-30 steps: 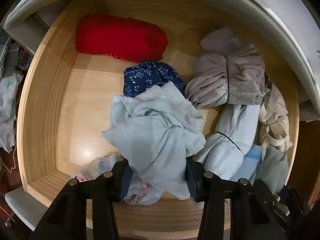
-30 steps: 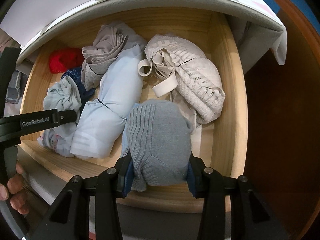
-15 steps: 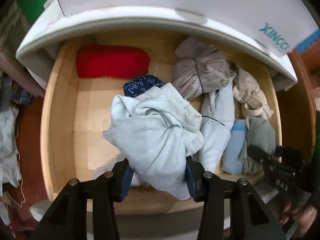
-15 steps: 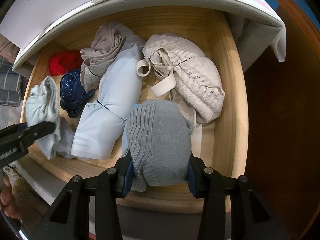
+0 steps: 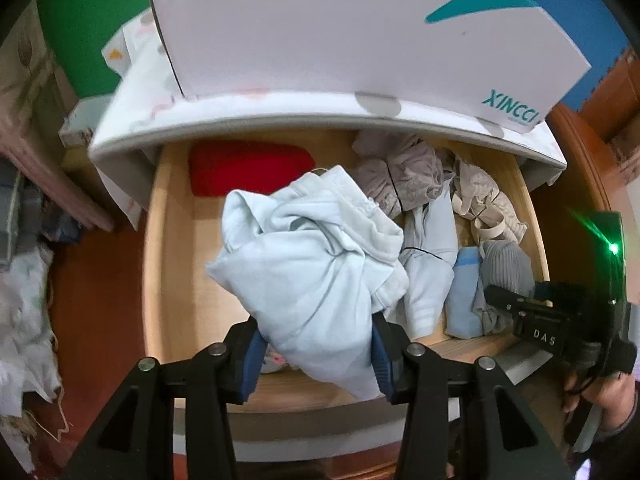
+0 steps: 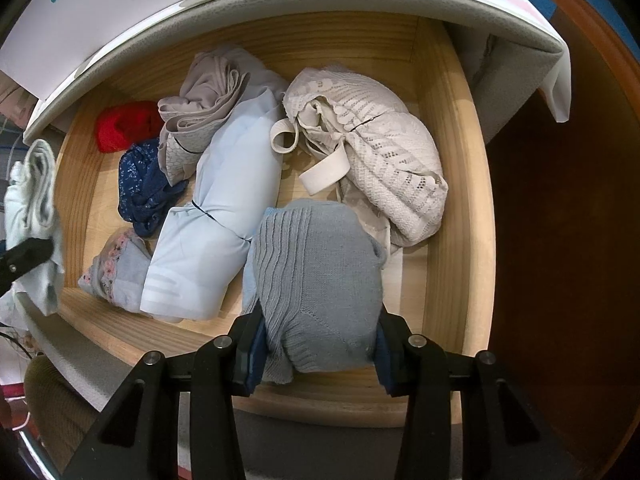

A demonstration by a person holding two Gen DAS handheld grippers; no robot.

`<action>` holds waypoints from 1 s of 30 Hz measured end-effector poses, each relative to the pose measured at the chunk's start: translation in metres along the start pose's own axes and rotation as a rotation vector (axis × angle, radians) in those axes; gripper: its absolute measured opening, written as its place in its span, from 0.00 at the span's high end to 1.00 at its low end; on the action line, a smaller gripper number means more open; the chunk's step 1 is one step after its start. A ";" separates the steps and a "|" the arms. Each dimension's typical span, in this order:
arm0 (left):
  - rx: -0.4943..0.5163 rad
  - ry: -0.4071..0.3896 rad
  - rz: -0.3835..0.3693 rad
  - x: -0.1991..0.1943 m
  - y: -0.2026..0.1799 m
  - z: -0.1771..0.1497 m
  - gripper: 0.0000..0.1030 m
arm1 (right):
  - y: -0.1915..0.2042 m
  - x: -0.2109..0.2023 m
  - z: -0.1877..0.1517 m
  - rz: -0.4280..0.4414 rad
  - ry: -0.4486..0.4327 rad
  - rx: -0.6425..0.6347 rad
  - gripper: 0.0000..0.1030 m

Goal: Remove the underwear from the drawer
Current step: 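Lift the light blue cloth with the left gripper and release it into the white box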

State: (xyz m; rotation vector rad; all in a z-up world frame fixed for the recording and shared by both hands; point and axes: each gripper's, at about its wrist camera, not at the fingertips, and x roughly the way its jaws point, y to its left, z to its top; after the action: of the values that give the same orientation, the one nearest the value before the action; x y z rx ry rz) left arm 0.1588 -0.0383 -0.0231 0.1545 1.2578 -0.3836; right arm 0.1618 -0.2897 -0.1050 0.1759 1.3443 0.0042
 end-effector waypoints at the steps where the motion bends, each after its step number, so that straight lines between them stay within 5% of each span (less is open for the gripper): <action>1: 0.015 -0.016 0.013 -0.004 -0.001 0.000 0.55 | 0.000 0.000 0.000 0.000 0.000 0.000 0.61; 21: -0.009 -0.242 0.007 -0.122 0.042 0.013 0.55 | 0.000 0.009 0.000 -0.036 0.000 -0.004 0.61; 30: -0.023 -0.392 0.031 -0.186 0.053 0.072 0.55 | -0.001 0.008 0.001 -0.035 0.002 0.000 0.60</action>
State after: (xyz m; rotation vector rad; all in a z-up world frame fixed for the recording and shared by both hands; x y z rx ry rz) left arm 0.1950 0.0239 0.1704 0.0740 0.8720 -0.3528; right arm 0.1649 -0.2896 -0.1128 0.1525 1.3489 -0.0249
